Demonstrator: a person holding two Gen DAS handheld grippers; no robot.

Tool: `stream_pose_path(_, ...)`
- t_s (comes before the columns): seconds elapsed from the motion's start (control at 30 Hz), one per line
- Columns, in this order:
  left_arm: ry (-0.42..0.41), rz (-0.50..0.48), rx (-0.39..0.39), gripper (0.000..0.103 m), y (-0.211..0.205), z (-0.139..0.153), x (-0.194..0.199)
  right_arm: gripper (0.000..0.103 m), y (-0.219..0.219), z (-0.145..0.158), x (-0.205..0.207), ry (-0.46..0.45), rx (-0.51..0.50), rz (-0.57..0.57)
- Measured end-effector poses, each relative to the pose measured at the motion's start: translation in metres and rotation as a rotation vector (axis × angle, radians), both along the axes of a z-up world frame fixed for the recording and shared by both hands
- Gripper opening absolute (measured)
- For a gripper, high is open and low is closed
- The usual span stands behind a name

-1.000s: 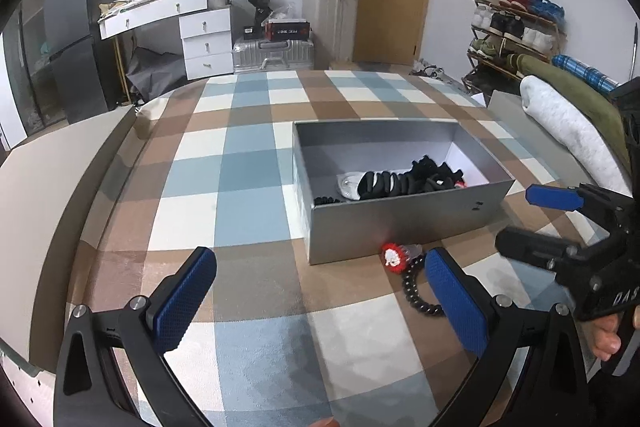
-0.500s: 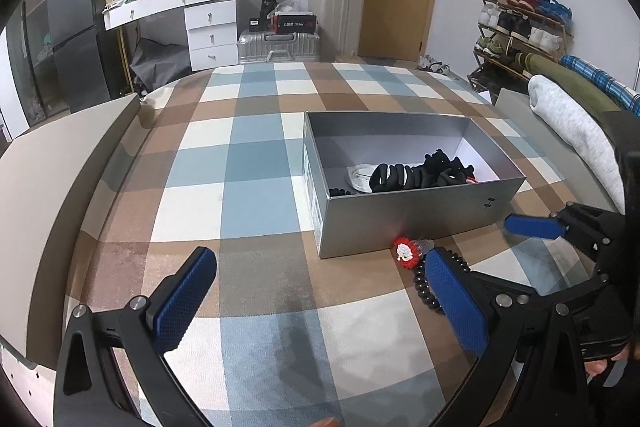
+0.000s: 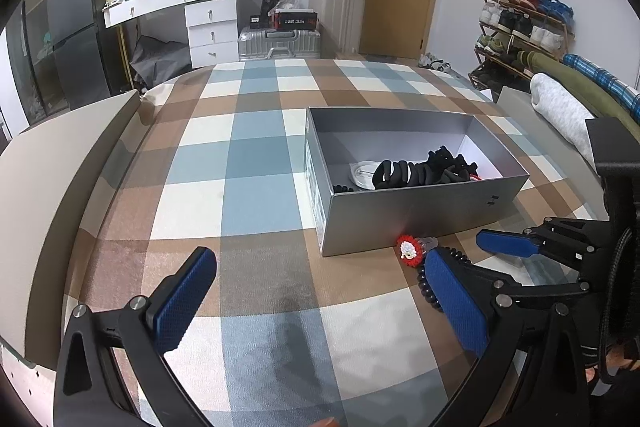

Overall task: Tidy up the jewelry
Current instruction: 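Lower the right gripper onto the black coiled hair tie and close it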

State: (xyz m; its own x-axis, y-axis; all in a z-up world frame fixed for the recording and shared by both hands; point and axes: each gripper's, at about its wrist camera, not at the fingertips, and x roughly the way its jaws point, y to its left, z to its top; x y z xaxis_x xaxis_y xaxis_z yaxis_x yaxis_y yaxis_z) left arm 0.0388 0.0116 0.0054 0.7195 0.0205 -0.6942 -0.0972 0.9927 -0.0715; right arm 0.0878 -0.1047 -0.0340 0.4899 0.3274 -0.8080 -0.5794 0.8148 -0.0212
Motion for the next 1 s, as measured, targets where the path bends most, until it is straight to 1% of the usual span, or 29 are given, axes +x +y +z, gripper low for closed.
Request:
stream_pose_path(0.1,0.001,0.001,0.002,0.102,0.000,0.000,0.000,0.038,0.002,0.000,0.000,-0.004,0.001,0.000)
stream_pose_path(0.17,0.001,-0.001,0.001,0.102,-0.001,0.000,0.000,0.033,0.002,0.000,0.000,-0.009,0.006,-0.004)
stream_pose_path(0.3,0.003,-0.001,0.001,0.102,-0.001,0.000,0.000,0.029,0.004,0.000,0.000,-0.014,0.011,-0.006)
stream_pose_path(0.33,0.004,-0.001,0.000,0.102,-0.001,0.000,0.000,0.026,0.005,0.000,0.000,-0.014,0.012,0.000)
stream_pose_path(0.4,0.004,-0.004,-0.001,0.102,-0.001,-0.001,0.000,0.018,0.007,0.000,-0.002,-0.019,0.009,0.013)
stream_pose_path(0.43,0.003,-0.003,0.000,0.102,-0.001,-0.001,0.000,0.012,0.008,0.000,-0.003,-0.021,0.008,0.023)
stream_pose_path(0.47,0.003,-0.005,0.001,0.102,-0.002,0.000,0.000,0.010,0.009,0.000,-0.005,-0.022,0.005,0.031)
stream_pose_path(0.63,0.003,-0.011,0.003,0.102,-0.004,-0.001,0.000,0.009,0.011,0.000,-0.008,-0.039,-0.008,0.051)
stream_pose_path(0.8,0.010,-0.010,0.002,0.102,-0.004,-0.002,0.000,0.009,0.004,0.011,-0.010,-0.064,0.042,0.043)
stream_pose_path(1.0,0.015,-0.014,-0.003,0.102,-0.007,-0.002,0.001,0.009,-0.018,0.037,-0.008,-0.086,0.130,0.020)
